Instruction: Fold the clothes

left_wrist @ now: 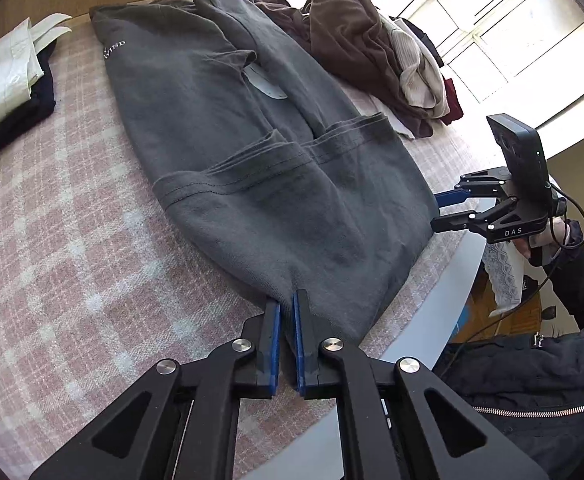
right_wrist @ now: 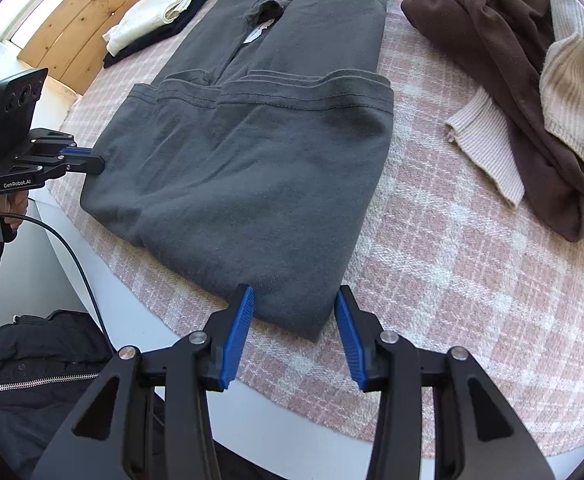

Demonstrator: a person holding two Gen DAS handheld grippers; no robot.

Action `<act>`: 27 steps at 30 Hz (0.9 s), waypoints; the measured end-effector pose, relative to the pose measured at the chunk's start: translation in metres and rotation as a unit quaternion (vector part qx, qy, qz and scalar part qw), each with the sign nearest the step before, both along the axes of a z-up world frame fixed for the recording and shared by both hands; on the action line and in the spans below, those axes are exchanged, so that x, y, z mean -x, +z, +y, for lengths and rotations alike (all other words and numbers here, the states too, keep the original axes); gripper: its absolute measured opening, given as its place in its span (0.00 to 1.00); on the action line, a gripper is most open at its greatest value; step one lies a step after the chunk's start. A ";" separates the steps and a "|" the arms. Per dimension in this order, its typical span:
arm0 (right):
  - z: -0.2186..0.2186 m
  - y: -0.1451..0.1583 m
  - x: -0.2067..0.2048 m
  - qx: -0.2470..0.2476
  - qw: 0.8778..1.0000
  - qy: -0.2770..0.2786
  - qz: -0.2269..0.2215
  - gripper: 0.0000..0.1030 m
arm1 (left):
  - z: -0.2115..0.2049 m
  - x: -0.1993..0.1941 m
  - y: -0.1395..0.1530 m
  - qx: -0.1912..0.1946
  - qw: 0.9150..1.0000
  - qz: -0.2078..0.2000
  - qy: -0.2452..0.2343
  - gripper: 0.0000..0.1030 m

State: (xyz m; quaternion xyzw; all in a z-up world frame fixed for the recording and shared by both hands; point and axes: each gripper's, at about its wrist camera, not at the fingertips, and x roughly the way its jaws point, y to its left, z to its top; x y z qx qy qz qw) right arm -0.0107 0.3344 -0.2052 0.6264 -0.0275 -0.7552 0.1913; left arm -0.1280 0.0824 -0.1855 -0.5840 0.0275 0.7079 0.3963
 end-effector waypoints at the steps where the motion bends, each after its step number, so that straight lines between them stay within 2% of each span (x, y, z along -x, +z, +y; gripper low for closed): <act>1: 0.000 0.000 -0.001 0.000 1.000 0.003 0.003 0.40 | -0.001 0.002 0.003 0.000 1.000 0.004 0.002 0.05; 4: 0.001 0.000 -0.001 -0.001 1.000 0.006 0.006 0.40 | -0.009 0.011 0.008 -0.007 1.000 -0.001 0.015 0.05; 6: 0.002 -0.001 -0.001 -0.003 1.000 0.004 0.001 0.40 | -0.014 0.014 0.004 -0.026 0.999 -0.030 0.018 0.05; 8: 0.003 -0.001 0.000 -0.005 1.000 0.001 -0.002 0.40 | -0.012 0.009 -0.003 -0.007 0.999 -0.034 0.009 0.08; 14: 0.003 0.001 0.001 -0.011 1.000 -0.001 -0.004 0.40 | -0.005 0.010 0.001 -0.008 1.000 -0.013 0.006 0.03; 16: 0.004 0.001 0.002 -0.013 1.000 -0.001 -0.003 0.40 | -0.004 0.012 0.000 0.014 1.000 0.009 0.007 0.03; 17: 0.004 0.001 0.002 -0.013 1.000 -0.001 -0.004 0.40 | -0.004 0.016 -0.006 0.033 0.999 0.008 0.013 0.03; 19: 0.003 0.002 0.002 -0.013 1.000 -0.002 -0.005 0.40 | -0.006 0.020 -0.017 0.041 0.999 -0.004 0.020 0.05; 22: 0.003 0.002 0.001 -0.014 1.000 -0.003 -0.008 0.40 | -0.006 0.014 -0.013 0.028 0.999 -0.001 0.016 0.06; 24: 0.003 0.002 0.001 -0.014 1.000 -0.004 -0.009 0.40 | -0.011 0.010 -0.005 -0.004 1.000 -0.012 0.015 0.19; 25: 0.002 0.002 0.001 -0.014 1.000 -0.004 -0.010 0.40 | -0.015 0.009 -0.001 -0.029 0.999 -0.022 0.017 0.33; 26: 0.002 0.002 0.001 -0.014 1.000 -0.004 -0.011 0.40 | -0.022 0.008 0.005 -0.053 0.998 -0.028 0.022 0.38; 27: 0.003 0.002 0.001 -0.014 1.000 -0.006 -0.012 0.40 | -0.029 0.007 0.010 -0.077 0.996 -0.035 0.027 0.38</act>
